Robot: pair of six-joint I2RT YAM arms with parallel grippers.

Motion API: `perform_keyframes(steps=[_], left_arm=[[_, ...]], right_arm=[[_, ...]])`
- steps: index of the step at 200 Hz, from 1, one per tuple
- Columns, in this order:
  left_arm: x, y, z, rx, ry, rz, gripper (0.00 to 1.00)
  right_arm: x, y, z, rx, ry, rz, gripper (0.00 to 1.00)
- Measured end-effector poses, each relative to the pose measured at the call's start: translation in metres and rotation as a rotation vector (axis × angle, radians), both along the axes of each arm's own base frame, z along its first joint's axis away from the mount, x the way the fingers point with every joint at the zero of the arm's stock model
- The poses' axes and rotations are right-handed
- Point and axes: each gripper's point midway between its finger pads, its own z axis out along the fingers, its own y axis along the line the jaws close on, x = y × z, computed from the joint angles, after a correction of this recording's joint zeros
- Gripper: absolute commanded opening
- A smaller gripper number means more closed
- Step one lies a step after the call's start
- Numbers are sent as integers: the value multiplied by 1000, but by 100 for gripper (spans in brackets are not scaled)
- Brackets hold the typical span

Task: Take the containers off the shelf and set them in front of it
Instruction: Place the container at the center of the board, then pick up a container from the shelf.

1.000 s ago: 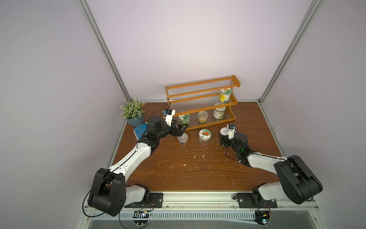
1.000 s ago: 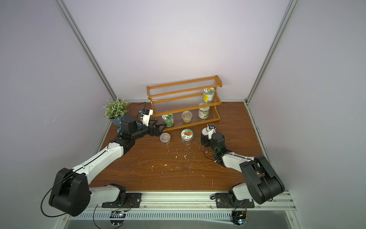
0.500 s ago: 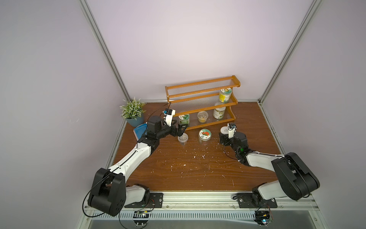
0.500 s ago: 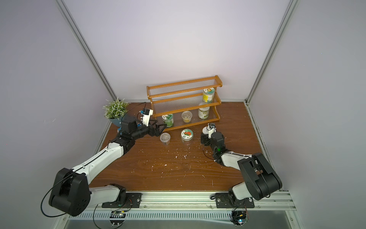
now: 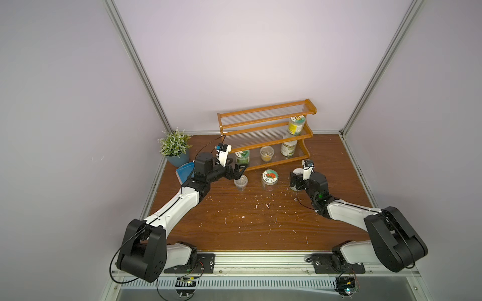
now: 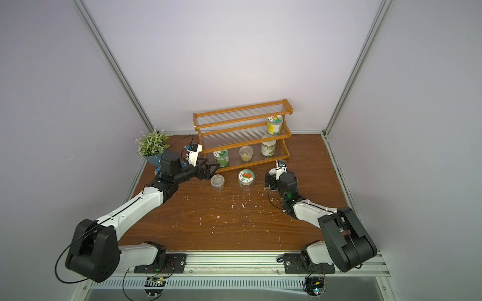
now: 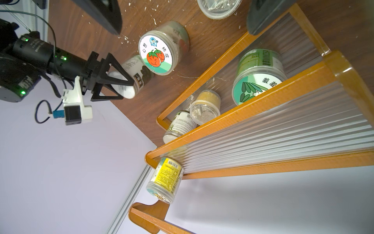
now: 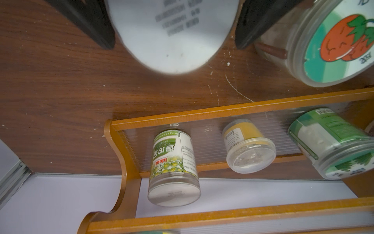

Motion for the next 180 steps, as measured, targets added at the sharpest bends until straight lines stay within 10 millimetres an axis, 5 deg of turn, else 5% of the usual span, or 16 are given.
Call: perform_keyframes(steps=[38, 80, 180], left_arm=[[0, 0, 0, 0, 0, -2, 100], [-1, -1, 0, -2, 0, -6, 100], [-1, -1, 0, -2, 0, -6, 100]], right_arm=[[3, 8, 55, 31, -71, 48, 99], [31, 2, 120, 70, -180, 100, 99], [145, -26, 126, 54, -204, 135, 99]])
